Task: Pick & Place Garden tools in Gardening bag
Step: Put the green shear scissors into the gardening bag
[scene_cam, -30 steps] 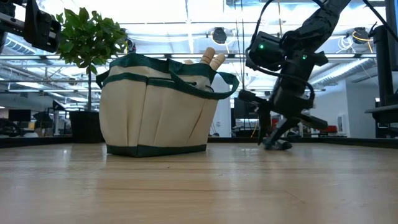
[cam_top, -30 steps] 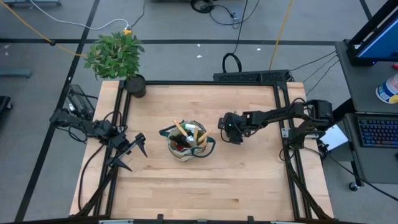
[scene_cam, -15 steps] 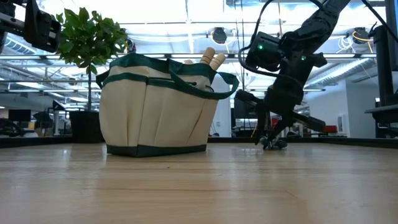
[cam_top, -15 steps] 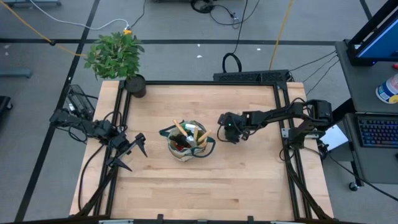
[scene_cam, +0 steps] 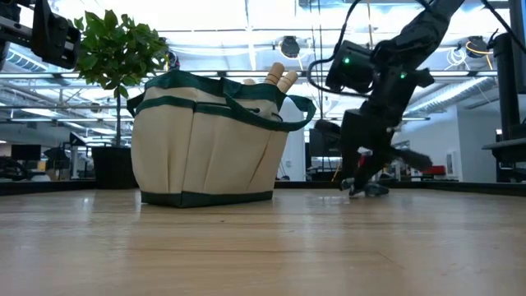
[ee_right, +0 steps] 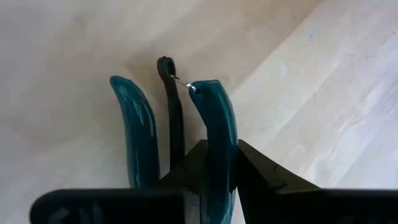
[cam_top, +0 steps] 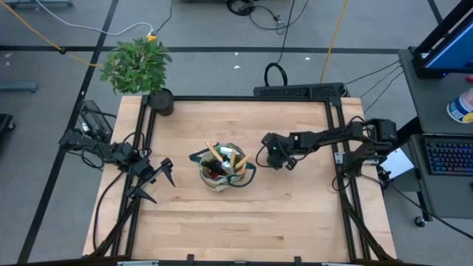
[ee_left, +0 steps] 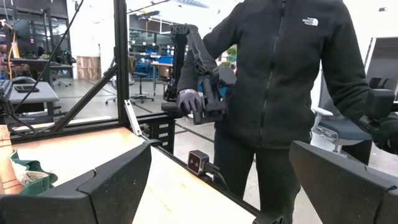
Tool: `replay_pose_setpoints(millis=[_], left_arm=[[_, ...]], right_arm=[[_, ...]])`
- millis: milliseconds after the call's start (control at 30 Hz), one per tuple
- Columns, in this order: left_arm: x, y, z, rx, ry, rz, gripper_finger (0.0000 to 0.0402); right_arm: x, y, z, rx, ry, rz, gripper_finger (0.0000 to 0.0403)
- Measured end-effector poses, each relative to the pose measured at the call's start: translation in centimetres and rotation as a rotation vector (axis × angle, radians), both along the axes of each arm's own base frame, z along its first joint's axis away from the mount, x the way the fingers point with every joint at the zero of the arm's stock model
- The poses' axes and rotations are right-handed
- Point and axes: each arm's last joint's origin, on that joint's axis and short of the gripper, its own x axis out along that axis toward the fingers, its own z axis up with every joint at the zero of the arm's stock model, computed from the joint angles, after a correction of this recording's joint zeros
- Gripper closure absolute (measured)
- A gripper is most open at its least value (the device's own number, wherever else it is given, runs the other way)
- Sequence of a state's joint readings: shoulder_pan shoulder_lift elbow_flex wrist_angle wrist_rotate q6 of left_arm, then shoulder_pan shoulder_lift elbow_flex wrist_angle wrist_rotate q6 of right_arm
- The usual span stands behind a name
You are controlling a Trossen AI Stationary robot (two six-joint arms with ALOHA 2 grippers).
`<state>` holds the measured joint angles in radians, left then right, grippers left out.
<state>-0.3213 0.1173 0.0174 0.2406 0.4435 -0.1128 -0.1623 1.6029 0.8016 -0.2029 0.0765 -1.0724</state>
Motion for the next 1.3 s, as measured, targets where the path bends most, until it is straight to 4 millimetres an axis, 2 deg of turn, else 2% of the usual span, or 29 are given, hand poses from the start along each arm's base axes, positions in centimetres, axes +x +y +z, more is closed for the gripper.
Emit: replay_pose_setpoints(millis=[533, 833, 1300], left_arm=[[0.0, 0.0, 0.0, 0.001, -0.001, 0.0, 0.0011], [0.0, 0.0, 0.0, 0.001, -0.001, 0.0, 0.0011], [0.0, 0.0, 0.0, -0.001, 0.001, 0.0, 0.0011]], right_arm=[[-1.6, 0.3, 7.2, 0.084, -0.322, -0.171, 0.0355], [-3.2, 0.5, 10.9, 0.306, -0.534, -0.332, 0.0356], [-4.6, 0.8, 17.1, 0.509, -1.022, -0.383, 0.0356]])
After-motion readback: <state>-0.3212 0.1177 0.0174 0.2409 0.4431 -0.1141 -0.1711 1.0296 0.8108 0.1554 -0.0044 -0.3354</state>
